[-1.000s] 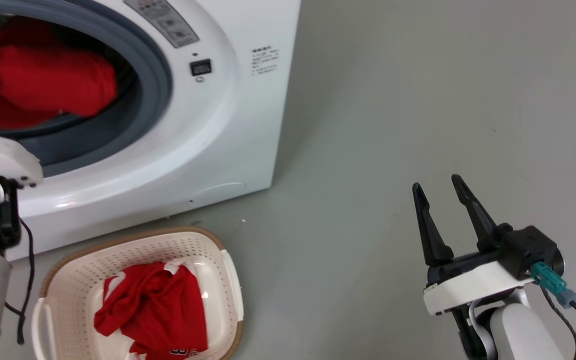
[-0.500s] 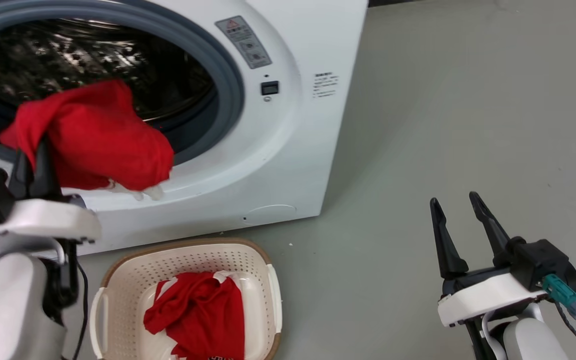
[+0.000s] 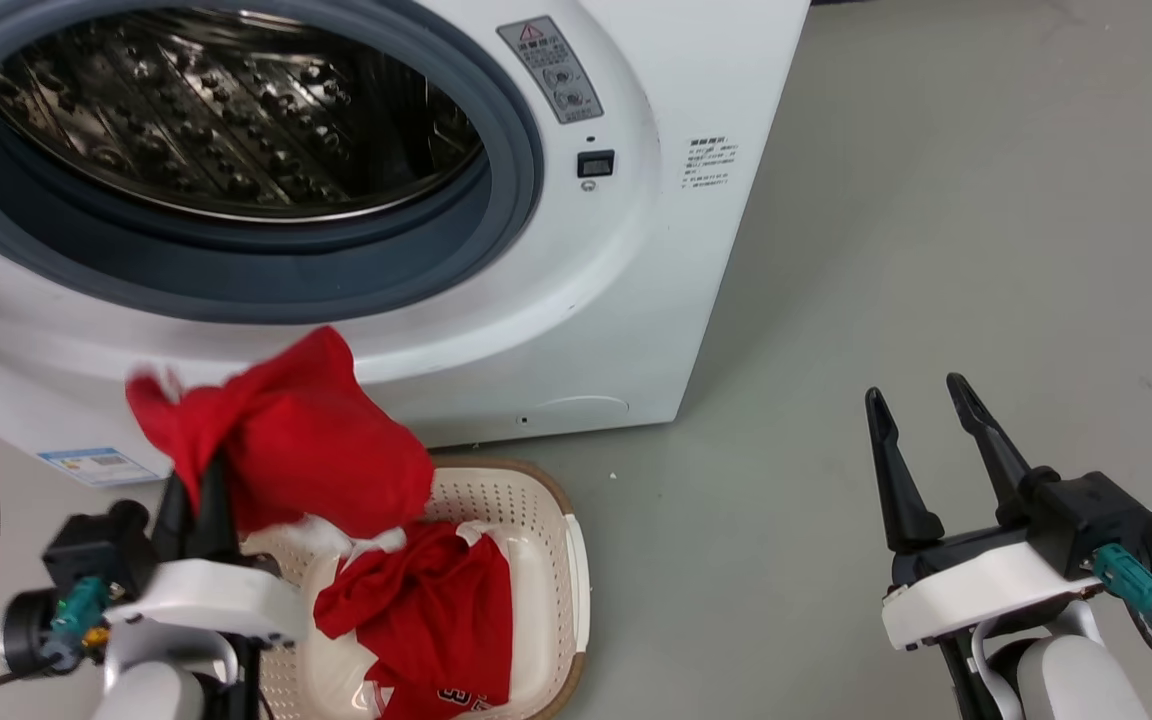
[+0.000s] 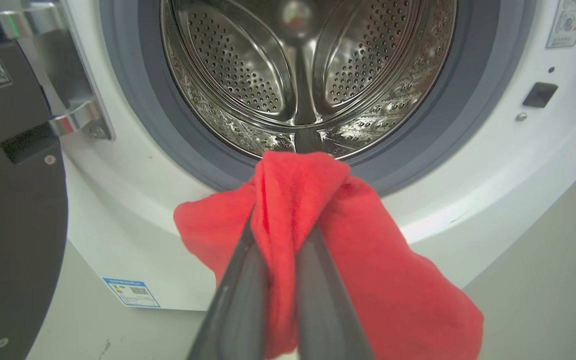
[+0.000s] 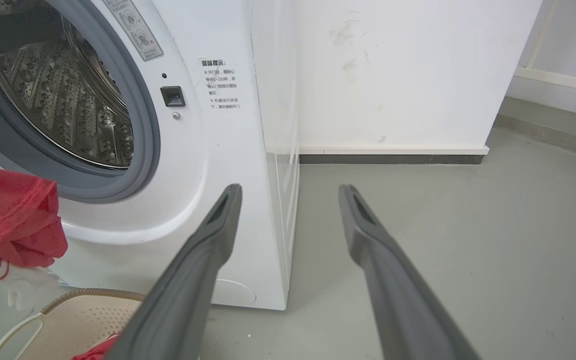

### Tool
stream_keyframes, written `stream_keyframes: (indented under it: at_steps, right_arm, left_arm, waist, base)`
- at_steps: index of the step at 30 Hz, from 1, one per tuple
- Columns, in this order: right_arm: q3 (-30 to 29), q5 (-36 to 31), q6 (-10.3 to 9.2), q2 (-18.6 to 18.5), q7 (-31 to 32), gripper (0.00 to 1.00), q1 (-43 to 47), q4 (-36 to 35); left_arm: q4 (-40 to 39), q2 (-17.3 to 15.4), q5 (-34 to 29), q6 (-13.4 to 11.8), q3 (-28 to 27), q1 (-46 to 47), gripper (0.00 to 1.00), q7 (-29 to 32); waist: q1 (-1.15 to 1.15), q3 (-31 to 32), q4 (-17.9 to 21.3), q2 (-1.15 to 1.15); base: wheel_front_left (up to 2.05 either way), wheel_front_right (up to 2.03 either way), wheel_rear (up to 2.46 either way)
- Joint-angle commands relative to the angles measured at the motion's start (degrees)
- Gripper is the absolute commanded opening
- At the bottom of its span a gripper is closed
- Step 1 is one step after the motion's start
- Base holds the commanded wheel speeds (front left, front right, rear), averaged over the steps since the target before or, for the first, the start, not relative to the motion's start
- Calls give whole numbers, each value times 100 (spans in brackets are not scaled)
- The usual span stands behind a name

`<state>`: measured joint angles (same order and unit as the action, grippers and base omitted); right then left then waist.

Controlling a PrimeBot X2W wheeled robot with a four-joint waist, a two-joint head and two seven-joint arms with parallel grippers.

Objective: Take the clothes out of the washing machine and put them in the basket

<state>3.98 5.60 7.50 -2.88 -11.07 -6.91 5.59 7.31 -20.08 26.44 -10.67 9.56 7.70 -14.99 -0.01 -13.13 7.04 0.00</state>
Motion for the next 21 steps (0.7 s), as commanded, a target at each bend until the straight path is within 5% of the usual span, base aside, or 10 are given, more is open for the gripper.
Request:
stream_keyframes:
  at_steps: [1,11,21]
  right_arm:
    - [10,-18,-2,0,8,100,-64,-71]
    - [74,-34,-2,0,21,100,-378,-325]
    - [250,57,-2,2,-103,100,-827,-384]
  left_arm:
    - [91,105,8,54,35,-83,0,-27]
    - [1045,375,-115,482,40,390,0,-28]
    - [2935,322,-251,1020,82,1609,0,-21]
  waist:
    - [1,-150,-4,0]
    - [1,-1122,171,0]
    - [1,-2258,555,0]
  base:
    - [0,0,0]
    - [0,0,0]
    - [0,0,0]
